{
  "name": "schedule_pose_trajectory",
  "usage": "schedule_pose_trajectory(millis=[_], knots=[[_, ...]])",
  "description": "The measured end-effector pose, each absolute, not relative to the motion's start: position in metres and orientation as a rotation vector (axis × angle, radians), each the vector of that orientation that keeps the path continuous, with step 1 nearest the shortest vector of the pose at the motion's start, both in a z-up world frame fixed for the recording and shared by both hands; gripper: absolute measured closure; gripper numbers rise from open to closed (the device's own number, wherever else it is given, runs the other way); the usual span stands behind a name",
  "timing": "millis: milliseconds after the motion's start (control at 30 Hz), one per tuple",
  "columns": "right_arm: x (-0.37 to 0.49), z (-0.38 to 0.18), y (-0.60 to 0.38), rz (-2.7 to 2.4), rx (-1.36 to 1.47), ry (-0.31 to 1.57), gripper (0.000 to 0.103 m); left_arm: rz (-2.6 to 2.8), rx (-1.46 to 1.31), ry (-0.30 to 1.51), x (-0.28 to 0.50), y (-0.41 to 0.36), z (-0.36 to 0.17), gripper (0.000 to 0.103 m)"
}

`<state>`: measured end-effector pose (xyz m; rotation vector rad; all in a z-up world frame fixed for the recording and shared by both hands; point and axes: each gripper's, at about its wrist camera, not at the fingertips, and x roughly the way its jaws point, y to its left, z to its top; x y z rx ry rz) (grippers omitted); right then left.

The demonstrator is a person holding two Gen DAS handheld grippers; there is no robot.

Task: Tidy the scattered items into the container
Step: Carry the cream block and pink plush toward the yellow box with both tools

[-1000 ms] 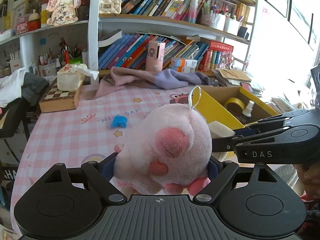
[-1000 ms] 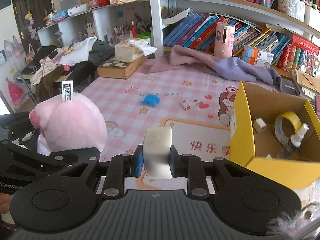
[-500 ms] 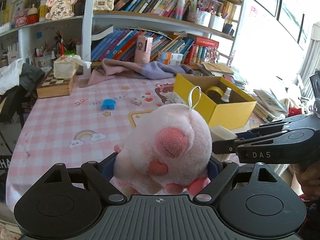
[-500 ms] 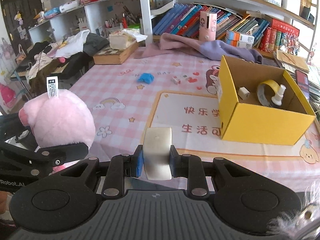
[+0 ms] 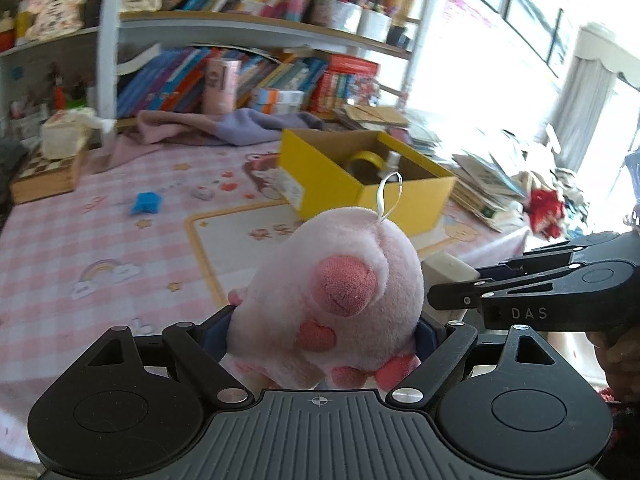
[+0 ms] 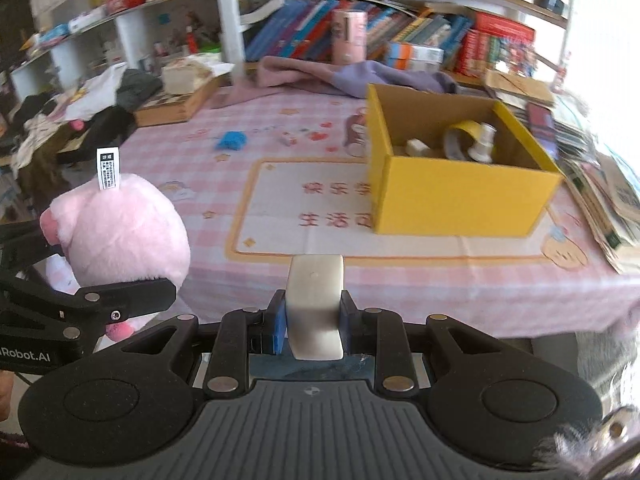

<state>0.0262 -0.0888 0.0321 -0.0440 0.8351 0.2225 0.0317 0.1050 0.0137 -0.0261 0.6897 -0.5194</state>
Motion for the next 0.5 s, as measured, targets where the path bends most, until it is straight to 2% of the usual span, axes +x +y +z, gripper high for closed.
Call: schedule_pose_trajectory(millis=[500], knots=[[0.010,0.029,-0.164,0.029,0.048,0.839,0.079,-0.713,0.053,0.701,0.047,0.031,0.009,0.015]])
